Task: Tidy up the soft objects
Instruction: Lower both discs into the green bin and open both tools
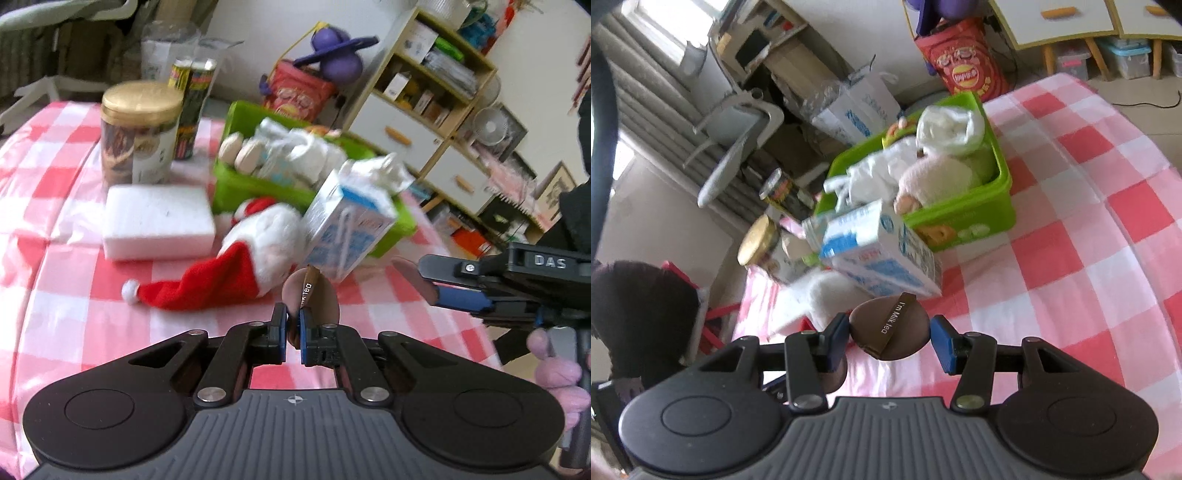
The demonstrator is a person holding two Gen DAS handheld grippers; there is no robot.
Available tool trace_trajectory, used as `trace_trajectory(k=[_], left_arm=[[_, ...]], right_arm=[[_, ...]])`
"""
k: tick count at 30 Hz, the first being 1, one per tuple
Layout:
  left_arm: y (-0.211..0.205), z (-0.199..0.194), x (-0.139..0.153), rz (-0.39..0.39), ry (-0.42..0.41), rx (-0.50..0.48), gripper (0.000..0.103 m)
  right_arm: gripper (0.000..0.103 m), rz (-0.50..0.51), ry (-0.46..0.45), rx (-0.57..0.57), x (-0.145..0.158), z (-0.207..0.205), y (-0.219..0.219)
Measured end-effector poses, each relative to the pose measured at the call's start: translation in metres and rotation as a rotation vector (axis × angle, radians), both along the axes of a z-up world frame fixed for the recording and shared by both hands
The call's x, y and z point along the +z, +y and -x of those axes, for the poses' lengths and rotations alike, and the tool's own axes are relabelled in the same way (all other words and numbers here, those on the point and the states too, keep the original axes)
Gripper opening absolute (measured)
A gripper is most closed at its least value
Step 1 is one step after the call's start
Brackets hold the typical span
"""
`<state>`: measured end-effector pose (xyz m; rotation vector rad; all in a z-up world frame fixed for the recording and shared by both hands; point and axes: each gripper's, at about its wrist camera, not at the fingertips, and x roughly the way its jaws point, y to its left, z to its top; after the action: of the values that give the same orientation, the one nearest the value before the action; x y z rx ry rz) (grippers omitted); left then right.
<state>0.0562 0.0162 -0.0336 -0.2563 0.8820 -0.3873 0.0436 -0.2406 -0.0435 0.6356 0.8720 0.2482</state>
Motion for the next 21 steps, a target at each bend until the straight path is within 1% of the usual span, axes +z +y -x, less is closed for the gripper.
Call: trace_trajectory(k=[5, 8, 12, 16, 21], left_arm=[[0.001, -0.013, 0.028, 0.031, -0.044, 0.007, 0.002], [0.001, -0.031, 0.045, 0.038, -0.078, 0.019, 0.002], [-0.008, -0.063, 0.059, 0.007, -0.112, 0.024, 0.002], [-0.018, -0.098, 0.057, -0.041, -0.131, 0.032, 0.002], [-0.032, -0.137, 0.039, -0.131, -0.134, 0.057, 0.002]], right_arm=[[0.025, -0.031, -0.018, -0.067, 0.011, -0.012, -0.016], [0.025, -0.042, -0.017, -0.098, 0.013, -0.026, -0.024], [0.025, -0.048, -0.031, -0.141, 0.015, -0.047, -0.03], [0.025, -0.037, -0.04, -0.18, 0.01, -0.064, -0.032], [0.025, 0.009, -0.051, -0.192, 0.0, -0.079, -0.025]])
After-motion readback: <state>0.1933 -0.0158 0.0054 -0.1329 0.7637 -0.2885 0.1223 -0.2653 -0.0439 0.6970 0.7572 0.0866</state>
